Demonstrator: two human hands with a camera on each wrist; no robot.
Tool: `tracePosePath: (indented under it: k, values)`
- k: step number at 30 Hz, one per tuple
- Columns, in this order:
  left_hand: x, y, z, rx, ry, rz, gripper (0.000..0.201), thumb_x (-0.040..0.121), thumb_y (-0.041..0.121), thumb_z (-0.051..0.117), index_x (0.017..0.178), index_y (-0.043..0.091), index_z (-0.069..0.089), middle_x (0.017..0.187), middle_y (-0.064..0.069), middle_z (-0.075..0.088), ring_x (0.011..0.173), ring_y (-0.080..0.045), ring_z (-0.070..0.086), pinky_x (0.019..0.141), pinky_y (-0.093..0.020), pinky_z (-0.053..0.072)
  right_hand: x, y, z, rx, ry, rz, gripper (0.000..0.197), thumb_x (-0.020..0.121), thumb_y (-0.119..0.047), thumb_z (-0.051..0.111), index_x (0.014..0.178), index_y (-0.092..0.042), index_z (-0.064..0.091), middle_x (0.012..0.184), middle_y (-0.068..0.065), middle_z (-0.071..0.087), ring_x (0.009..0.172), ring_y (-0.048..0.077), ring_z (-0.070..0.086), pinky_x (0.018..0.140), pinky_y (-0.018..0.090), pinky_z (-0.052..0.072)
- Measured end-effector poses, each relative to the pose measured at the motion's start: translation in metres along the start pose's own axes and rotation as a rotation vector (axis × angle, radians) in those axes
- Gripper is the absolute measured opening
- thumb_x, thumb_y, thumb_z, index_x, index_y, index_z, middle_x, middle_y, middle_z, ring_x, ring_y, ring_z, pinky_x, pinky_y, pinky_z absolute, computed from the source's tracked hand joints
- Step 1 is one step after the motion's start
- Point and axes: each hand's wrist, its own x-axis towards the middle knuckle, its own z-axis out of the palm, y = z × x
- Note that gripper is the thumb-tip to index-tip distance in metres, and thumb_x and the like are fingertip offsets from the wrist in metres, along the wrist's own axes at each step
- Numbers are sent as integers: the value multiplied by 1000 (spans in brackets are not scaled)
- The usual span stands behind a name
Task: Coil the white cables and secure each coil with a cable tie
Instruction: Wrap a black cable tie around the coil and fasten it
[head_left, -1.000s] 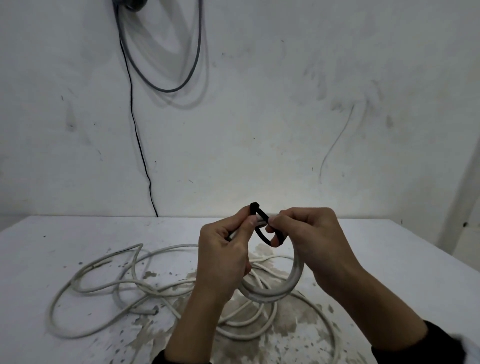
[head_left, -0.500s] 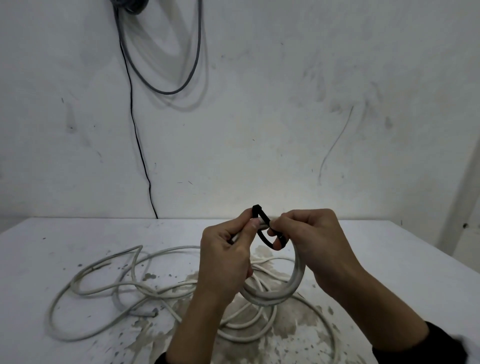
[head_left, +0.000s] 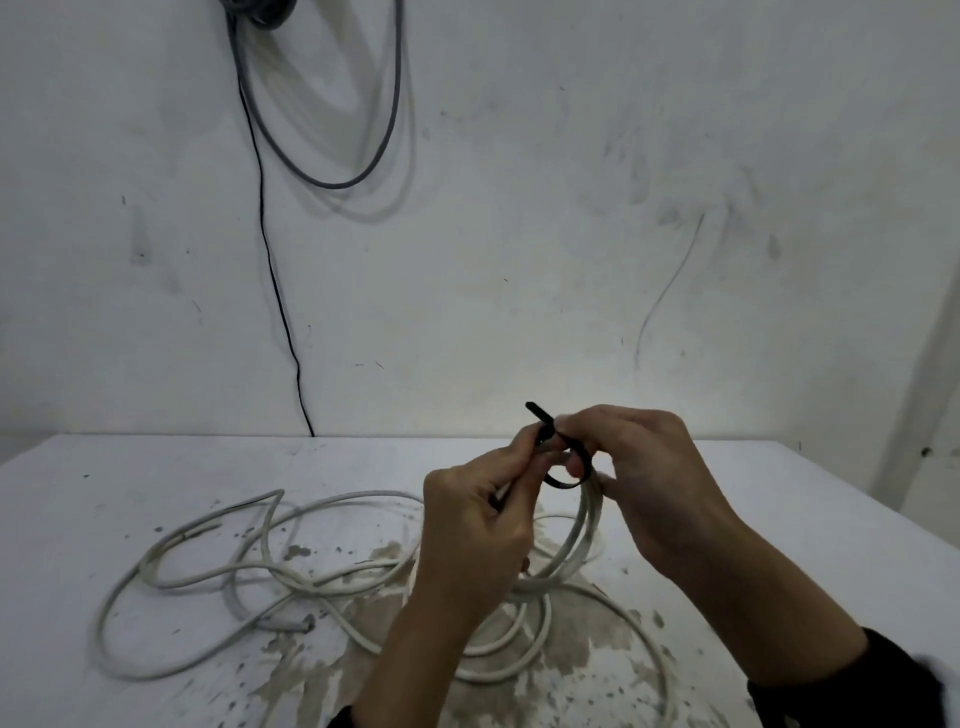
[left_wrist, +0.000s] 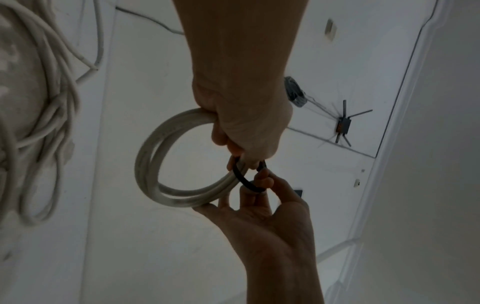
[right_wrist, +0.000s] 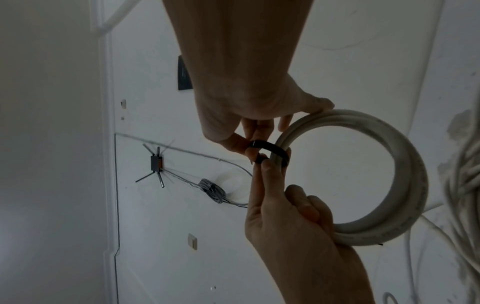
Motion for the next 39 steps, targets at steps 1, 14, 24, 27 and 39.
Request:
tracePosePath:
  k: [1,14,24,27,39]
  values:
    - [0,-1,1,-9,9,-25,29,87,14,61,103,38,64,43,16,55,30,-1,32,35,-18,30,0,-1,-1,11,-1,-1,30,81,-2,57,52,-4,63,53,9,53,51,9,51,67,27,42]
    - [5,-3,-1,-174,110,-209,28,89,8,58,97,34,67,30,6,41,25,-7,29,33,-18,26,-2,5,3,-99,5,-62,37,79,-16,67,43,-14,62,50,8,56,61,11,55,71,26,40]
    - [6,-5,-3,-164,109,-181,27,88,10,59,97,33,68,33,5,41,28,-12,28,35,-22,25,-1,6,3,-93,6,-87,35,80,-17,66,45,-14,63,47,6,55,52,8,51,72,28,41]
    - [6,-5,-4,-134,89,-156,27,88,10,59,99,33,67,32,5,41,28,-11,28,35,-23,26,-1,6,3,-101,6,-87,35,80,-19,67,45,-14,63,50,8,57,53,9,51,73,29,42]
    - [3,-4,-7,74,-40,64,24,85,18,59,106,20,71,42,17,53,30,-12,34,33,-28,32,-2,13,0,-41,-17,-46,38,83,-24,65,45,-17,64,51,7,53,69,22,56,71,33,44]
